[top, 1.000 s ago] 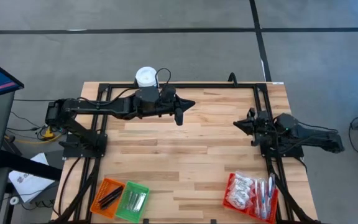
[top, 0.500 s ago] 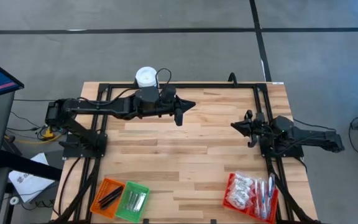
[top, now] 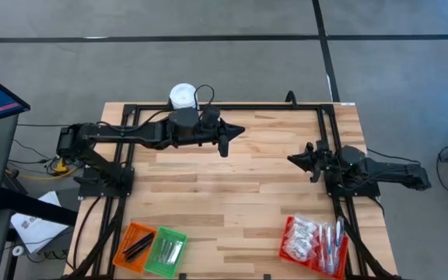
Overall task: Pick & Place Travel size toiletries
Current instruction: Return to Home Position
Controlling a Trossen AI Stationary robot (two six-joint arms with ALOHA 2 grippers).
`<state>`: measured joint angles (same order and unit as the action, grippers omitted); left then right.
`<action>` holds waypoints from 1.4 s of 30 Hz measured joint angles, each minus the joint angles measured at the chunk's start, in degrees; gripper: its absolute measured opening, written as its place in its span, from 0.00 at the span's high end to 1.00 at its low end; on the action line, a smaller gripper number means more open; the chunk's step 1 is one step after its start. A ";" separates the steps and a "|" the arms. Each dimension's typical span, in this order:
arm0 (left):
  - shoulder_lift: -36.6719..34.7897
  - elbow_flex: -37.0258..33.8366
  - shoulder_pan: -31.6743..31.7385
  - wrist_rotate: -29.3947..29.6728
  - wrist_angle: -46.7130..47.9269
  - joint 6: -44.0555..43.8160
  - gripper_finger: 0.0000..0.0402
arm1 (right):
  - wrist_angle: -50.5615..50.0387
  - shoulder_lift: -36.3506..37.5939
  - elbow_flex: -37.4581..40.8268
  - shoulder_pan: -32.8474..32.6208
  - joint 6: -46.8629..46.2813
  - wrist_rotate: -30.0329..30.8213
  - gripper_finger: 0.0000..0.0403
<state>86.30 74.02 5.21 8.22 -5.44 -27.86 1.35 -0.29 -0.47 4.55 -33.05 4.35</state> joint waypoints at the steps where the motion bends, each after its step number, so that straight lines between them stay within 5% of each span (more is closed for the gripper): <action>1: 0.00 0.00 0.09 -0.75 -0.14 0.28 1.00 | 0.01 -0.17 0.00 -0.04 -1.67 0.00 1.00; 8: -0.79 -0.13 1.65 -9.17 -0.16 1.44 1.00 | -0.03 -0.44 0.00 -0.04 -6.00 -0.01 1.00; 18: -11.57 -0.77 1.62 -14.82 3.61 16.48 1.00 | 0.03 -0.42 0.00 -0.04 -6.00 0.01 1.00; 26: -22.72 -13.19 1.62 -21.70 3.75 16.04 1.00 | 0.17 -0.42 0.02 -0.04 -6.00 0.03 1.00; 42: -43.58 -38.41 2.47 -22.90 -6.03 12.51 1.00 | 0.23 -0.44 0.02 -0.02 -5.98 0.05 1.00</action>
<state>42.72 35.61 7.68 -14.68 -11.46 -15.35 1.59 -0.73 -0.45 4.53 -39.03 4.40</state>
